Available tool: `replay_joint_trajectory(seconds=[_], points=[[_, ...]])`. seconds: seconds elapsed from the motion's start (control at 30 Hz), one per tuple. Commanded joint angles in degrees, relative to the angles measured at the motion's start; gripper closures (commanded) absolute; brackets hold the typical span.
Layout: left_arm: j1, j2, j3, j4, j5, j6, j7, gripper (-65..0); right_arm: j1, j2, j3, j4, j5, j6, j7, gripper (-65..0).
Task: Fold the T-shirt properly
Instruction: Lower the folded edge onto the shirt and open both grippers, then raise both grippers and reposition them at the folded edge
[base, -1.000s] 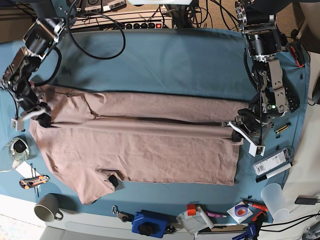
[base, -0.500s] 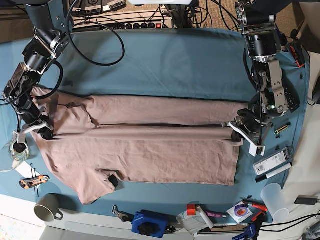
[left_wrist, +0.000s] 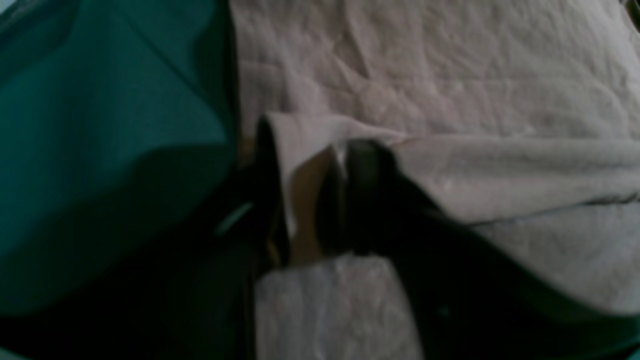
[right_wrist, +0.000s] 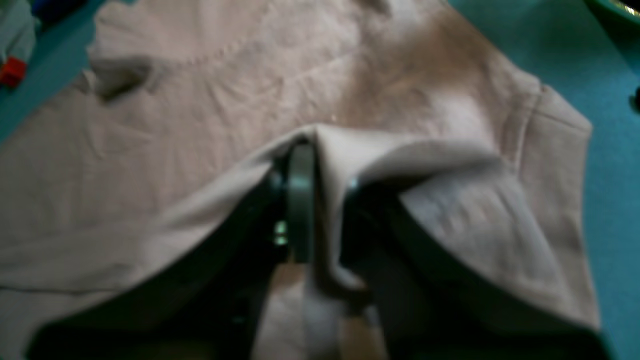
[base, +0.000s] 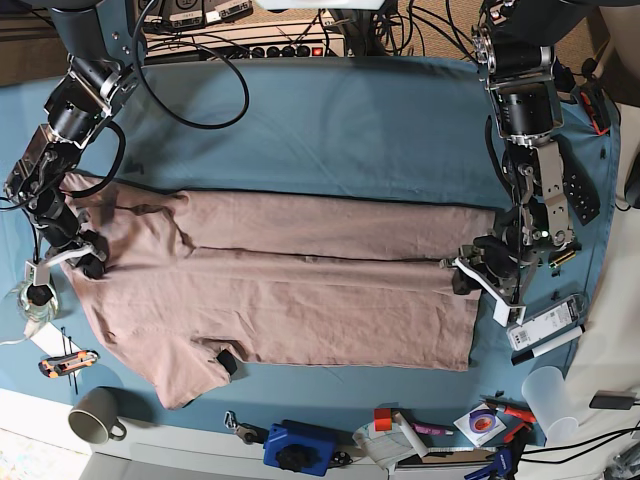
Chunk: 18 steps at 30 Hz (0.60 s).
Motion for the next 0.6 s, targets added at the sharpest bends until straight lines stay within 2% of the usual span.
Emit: replay_joint_trajectory(seconds=[0.0,0.13,0.2,0.3,0.37,0.47,0.57], points=[[-1.6,-0.6,-0.1,1.0,-0.6,-0.2,-0.5,-28.0,1.6,1.7,0.2,1.0,2.6,0.1,0.4,-15.8],[-2.6,-0.6,-0.1,2.4,-1.2,-0.2,3.3,-28.8,1.6,4.0,0.2,1.2,13.7,0.1,-7.2,-16.0],[-3.4,-0.8,-0.1,3.6,-2.9,-0.2,5.2,-28.8,1.6,5.4,0.5,1.3,18.2,0.1,-8.3,-16.0],[-5.3,-0.8,-0.1,5.8,-5.1,-0.2,9.7,-28.8,1.6,7.3,1.3,2.0,19.2,0.1,-8.5,-16.0],[-6.9,-0.8,-0.1,6.7,-5.4,-0.2,14.6,-28.8,1.6,8.6,1.5,2.8,19.6,0.1,-10.0,-16.0],[-8.7,-1.2,-0.1,7.0,-8.0,-0.2,21.4,-28.8,1.6,10.4,1.5,4.0,22.6,0.1,-13.3,-16.0],[-9.0,-2.4,-0.1,7.0,-12.9,0.0,25.6,-28.7,1.6,12.3,1.7,5.2,27.5,0.1,-18.7,-16.0]])
